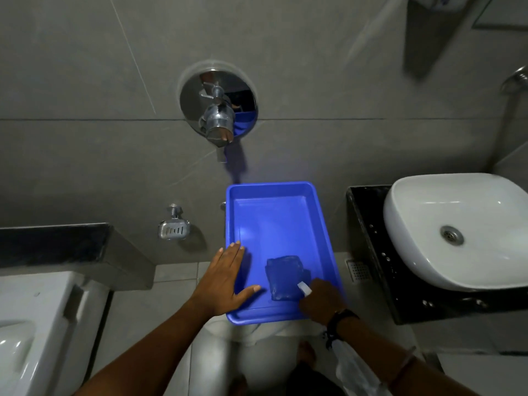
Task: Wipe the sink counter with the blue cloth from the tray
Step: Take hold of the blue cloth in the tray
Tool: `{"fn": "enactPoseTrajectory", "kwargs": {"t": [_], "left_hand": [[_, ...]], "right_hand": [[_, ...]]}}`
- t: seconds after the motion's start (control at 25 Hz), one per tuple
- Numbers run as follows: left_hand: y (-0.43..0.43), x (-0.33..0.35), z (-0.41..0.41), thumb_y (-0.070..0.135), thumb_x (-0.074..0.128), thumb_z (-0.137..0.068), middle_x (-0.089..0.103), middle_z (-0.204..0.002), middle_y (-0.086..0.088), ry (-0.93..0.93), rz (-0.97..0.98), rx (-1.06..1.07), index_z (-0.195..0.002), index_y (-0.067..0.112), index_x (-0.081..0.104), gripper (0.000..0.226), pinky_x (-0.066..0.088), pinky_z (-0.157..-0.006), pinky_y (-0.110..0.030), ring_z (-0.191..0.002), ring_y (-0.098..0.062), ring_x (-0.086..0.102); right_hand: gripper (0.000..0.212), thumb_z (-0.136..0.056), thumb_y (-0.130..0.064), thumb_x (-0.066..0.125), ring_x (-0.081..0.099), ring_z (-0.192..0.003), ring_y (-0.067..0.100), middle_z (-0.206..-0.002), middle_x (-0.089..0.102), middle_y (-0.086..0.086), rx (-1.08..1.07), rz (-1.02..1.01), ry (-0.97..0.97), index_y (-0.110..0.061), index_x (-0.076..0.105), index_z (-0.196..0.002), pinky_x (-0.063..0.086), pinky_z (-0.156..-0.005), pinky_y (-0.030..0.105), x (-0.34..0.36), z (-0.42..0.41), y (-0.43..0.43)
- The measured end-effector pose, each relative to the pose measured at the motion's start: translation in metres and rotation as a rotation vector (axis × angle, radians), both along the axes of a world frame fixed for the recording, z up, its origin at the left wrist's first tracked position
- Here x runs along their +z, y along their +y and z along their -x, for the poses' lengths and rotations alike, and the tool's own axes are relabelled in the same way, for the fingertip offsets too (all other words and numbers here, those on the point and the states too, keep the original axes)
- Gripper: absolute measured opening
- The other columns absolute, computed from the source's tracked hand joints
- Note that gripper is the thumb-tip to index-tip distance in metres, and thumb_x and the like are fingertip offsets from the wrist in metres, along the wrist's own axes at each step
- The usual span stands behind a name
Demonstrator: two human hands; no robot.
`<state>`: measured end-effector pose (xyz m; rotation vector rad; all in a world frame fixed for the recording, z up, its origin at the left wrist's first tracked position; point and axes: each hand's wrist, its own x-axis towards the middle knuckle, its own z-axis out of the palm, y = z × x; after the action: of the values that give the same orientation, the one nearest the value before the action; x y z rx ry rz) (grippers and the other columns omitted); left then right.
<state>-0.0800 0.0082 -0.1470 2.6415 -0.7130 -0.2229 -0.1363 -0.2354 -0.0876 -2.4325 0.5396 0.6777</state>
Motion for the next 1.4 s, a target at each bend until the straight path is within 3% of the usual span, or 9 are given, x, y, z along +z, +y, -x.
{"fn": "enactPoseTrajectory", "kwargs": {"t": [0.16,0.24,0.32,0.56,0.84,1.0,1.16,1.24,1.4], "left_hand": [[0.005,0.000,0.001,0.081,0.031,-0.084,0.010,-0.165,-0.008,-0.003,0.000,-0.014,-0.156,0.010,0.013,0.102,0.003,-0.125,-0.041,-0.153,-0.020,0.005],[0.008,-0.001,0.003,0.082,0.030,-0.084,0.010,-0.165,-0.007,0.003,0.006,-0.012,-0.156,0.011,0.013,0.102,0.003,-0.125,-0.041,-0.153,-0.020,0.006],[0.009,-0.001,0.006,0.083,0.030,-0.084,0.011,-0.165,-0.006,0.003,0.010,-0.005,-0.156,0.012,0.013,0.102,0.002,-0.125,-0.040,-0.153,-0.019,0.006],[0.016,-0.005,0.009,0.084,0.030,-0.083,0.012,-0.165,-0.006,0.017,0.022,0.021,-0.155,0.012,0.013,0.103,0.004,-0.125,-0.041,-0.153,-0.019,0.007],[0.011,-0.005,0.010,0.084,0.029,-0.082,0.013,-0.165,-0.007,0.016,0.020,0.019,-0.155,0.012,0.014,0.104,0.005,-0.125,-0.041,-0.153,-0.019,0.008],[0.004,-0.002,0.009,0.082,0.030,-0.084,0.014,-0.165,-0.008,-0.004,0.040,0.000,-0.155,0.011,0.015,0.102,0.005,-0.125,-0.042,-0.153,-0.019,0.008],[0.000,-0.003,0.009,0.083,0.028,-0.083,0.012,-0.165,-0.007,-0.005,0.026,-0.019,-0.155,0.011,0.014,0.103,0.004,-0.126,-0.041,-0.153,-0.018,0.006],[0.000,-0.003,0.010,0.082,0.029,-0.084,0.013,-0.165,-0.007,-0.013,0.033,-0.025,-0.155,0.011,0.014,0.102,0.005,-0.125,-0.042,-0.153,-0.018,0.007],[0.000,-0.003,0.012,0.081,0.030,-0.085,0.013,-0.165,-0.007,-0.005,0.041,-0.025,-0.155,0.011,0.014,0.101,0.006,-0.125,-0.043,-0.153,-0.019,0.007]], "right_hand": [[0.026,-0.089,-0.031,0.054,0.060,-0.104,0.033,-0.115,0.062,0.019,-0.018,-0.021,0.035,-0.020,0.041,-0.070,0.041,-0.075,0.027,-0.014,-0.007,0.001],[0.022,-0.091,-0.033,0.052,0.059,-0.110,0.034,-0.121,0.059,0.020,0.008,-0.001,0.057,-0.012,0.053,-0.090,0.046,-0.086,0.031,-0.016,-0.011,0.003],[0.035,-0.089,-0.034,0.053,0.057,-0.114,0.034,-0.124,0.058,0.019,0.010,0.058,0.062,-0.005,0.053,-0.109,0.047,-0.093,0.035,-0.016,-0.013,0.004],[0.039,-0.088,-0.035,0.056,0.058,-0.113,0.034,-0.124,0.058,0.017,-0.012,0.048,0.072,-0.006,0.051,-0.113,0.047,-0.093,0.034,-0.015,-0.014,0.002],[0.030,-0.088,-0.029,0.057,0.060,-0.106,0.035,-0.116,0.061,0.018,-0.041,0.016,0.017,-0.005,0.052,-0.105,0.047,-0.083,0.031,-0.014,-0.007,0.001],[0.020,-0.087,-0.028,0.058,0.062,-0.098,0.033,-0.107,0.063,0.017,-0.052,0.019,-0.007,-0.013,0.045,-0.084,0.045,-0.072,0.029,-0.014,-0.001,0.001],[0.034,-0.083,-0.024,0.061,0.060,-0.085,0.030,-0.082,0.056,0.008,-0.076,0.021,-0.020,-0.022,0.034,-0.063,0.045,-0.068,0.029,-0.016,0.005,-0.002],[0.029,-0.080,-0.023,0.062,0.058,-0.080,0.028,-0.072,0.048,0.001,-0.083,0.027,-0.023,-0.020,0.038,-0.065,0.041,-0.065,0.027,-0.017,0.008,-0.002],[0.022,-0.080,-0.023,0.063,0.055,-0.075,0.027,-0.075,0.049,0.002,-0.087,0.001,-0.026,-0.016,0.043,-0.073,0.040,-0.064,0.027,-0.019,0.011,0.000]]}}
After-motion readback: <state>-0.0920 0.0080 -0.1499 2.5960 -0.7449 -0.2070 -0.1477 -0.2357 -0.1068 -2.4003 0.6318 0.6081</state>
